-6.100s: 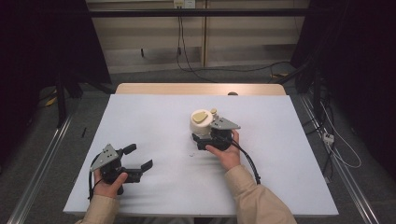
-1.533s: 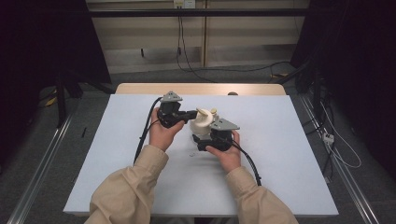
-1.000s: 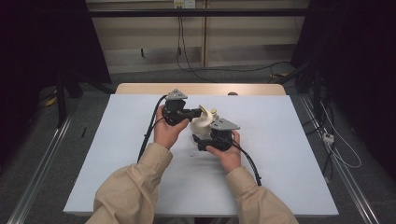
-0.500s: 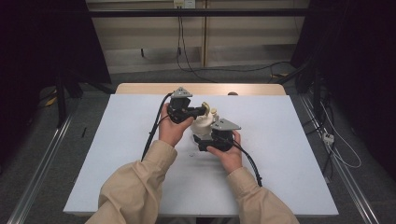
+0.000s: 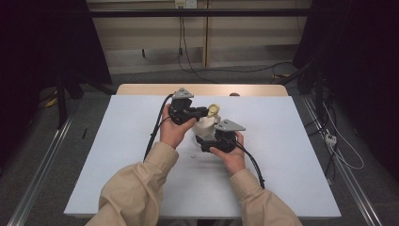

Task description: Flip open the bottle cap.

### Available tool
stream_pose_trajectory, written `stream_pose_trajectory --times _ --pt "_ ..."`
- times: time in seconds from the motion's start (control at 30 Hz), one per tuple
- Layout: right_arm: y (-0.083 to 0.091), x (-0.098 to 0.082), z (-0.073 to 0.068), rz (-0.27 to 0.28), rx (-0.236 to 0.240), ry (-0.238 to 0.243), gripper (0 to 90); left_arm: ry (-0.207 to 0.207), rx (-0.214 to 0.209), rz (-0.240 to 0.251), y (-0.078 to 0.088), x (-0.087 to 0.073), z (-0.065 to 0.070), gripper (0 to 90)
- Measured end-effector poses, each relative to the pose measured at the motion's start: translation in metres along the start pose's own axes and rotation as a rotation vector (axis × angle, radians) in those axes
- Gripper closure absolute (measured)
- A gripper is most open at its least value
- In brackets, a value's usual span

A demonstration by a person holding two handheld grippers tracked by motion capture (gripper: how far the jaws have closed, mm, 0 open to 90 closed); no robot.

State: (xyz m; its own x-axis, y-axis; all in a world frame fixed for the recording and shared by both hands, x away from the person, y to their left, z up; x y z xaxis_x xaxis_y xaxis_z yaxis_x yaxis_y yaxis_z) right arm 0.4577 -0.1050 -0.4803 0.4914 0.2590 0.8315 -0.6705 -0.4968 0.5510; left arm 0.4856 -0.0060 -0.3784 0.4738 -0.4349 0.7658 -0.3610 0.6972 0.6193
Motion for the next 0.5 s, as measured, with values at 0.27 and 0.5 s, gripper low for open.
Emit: stream_pose_trajectory --times 0.27,0.5 --pt "0.009 0.0 0.0 -0.002 0.012 0.001 9.4 0.014 0.0 -0.008 0.023 -0.029 -0.007 38.4" --pt "0.024 -0.007 0.002 -0.002 0.012 -0.003 8.5 0.016 0.002 -0.023 0.04 -0.061 -0.011 20.9"
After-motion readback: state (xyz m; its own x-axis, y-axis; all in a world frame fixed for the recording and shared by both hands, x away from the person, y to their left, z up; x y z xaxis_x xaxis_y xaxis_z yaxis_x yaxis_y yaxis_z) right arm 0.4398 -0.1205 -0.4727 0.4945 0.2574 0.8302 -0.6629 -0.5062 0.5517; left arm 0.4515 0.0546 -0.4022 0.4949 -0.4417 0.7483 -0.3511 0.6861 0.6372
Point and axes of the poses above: each handheld gripper's, and its own axes: y roughly backward along the jaws, x roughly out of its top, z roughly to its right, the point moved 6 cm from there along -y, roughly forward along the jaws, and after that the axes turned 11 degrees about -z, right-handed, at the moved point
